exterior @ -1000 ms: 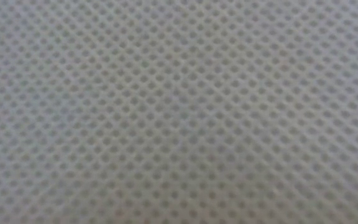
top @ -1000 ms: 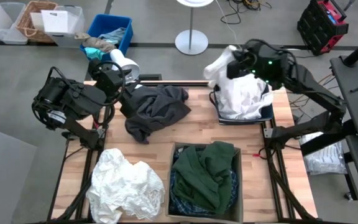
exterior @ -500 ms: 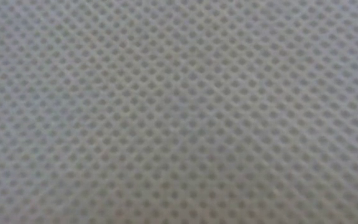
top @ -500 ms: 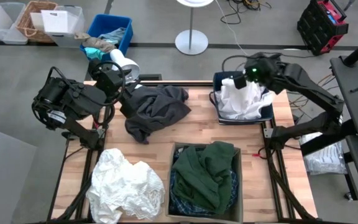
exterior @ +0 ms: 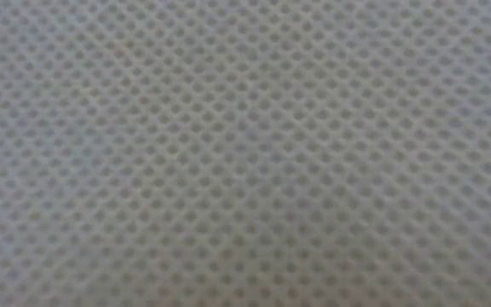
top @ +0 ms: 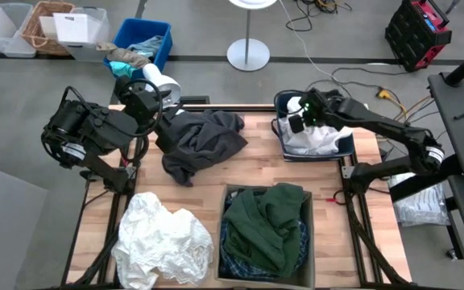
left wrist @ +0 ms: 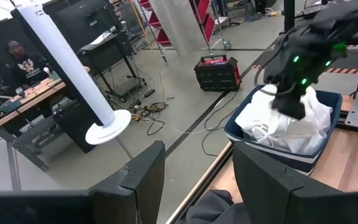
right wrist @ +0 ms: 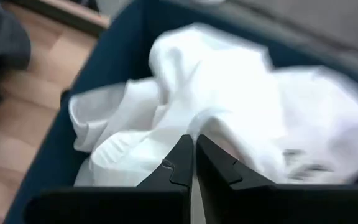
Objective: Sort clothes
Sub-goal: Put the white boxers into the blue laundry organizer
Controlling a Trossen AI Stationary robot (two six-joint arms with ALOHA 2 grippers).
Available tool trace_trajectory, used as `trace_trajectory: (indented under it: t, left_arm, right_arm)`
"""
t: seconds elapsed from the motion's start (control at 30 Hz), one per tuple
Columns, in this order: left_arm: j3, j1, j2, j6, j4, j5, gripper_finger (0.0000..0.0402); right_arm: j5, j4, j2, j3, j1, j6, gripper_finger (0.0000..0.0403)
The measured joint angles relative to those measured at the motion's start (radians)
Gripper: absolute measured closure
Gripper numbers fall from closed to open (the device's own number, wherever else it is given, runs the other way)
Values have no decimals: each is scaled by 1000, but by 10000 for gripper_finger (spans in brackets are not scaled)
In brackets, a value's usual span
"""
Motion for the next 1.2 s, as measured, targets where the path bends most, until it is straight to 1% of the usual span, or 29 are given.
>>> trace_trajectory:
  t: [0.13, 0.23, 0.33, 0.43, 0.6, 0.77, 0.87, 1.03, 1.1, 1.2]
  left_arm:
    - [0, 0, 0, 0, 0, 8, 233]
    - [0, 0, 0, -1, 0, 9, 233]
    - [0, 0, 0, -2, 0, 9, 233]
    - [0, 0, 0, 1, 0, 9, 233]
    - [0, 0, 0, 2, 0, 10, 233]
    - [0, 0, 0, -3, 0, 25, 233]
    - [0, 0, 0, -3, 0, 25, 233]
    - [0, 0, 0, -3, 0, 25, 233]
    - [0, 0, 0, -3, 0, 25, 233]
    - [0, 0, 0, -3, 0, 32, 233]
  right_arm:
    - [-153, 146, 7, -154, -61, 34, 394]
    - [-200, 222, 33, -249, -95, 62, 394]
    - [-226, 276, 77, -309, -121, 62, 394]
    - [-232, 295, 142, -333, -131, 53, 394]
    - [-247, 340, 256, -330, -131, 22, 394]
    - [-252, 354, 296, -330, -131, 8, 394]
    - [-253, 355, 280, -331, -131, 8, 394]
    - [-280, 312, 175, -335, -131, 26, 385]
    - [-286, 268, 123, -323, -131, 35, 373]
    - [-286, 204, 55, -288, -131, 45, 344]
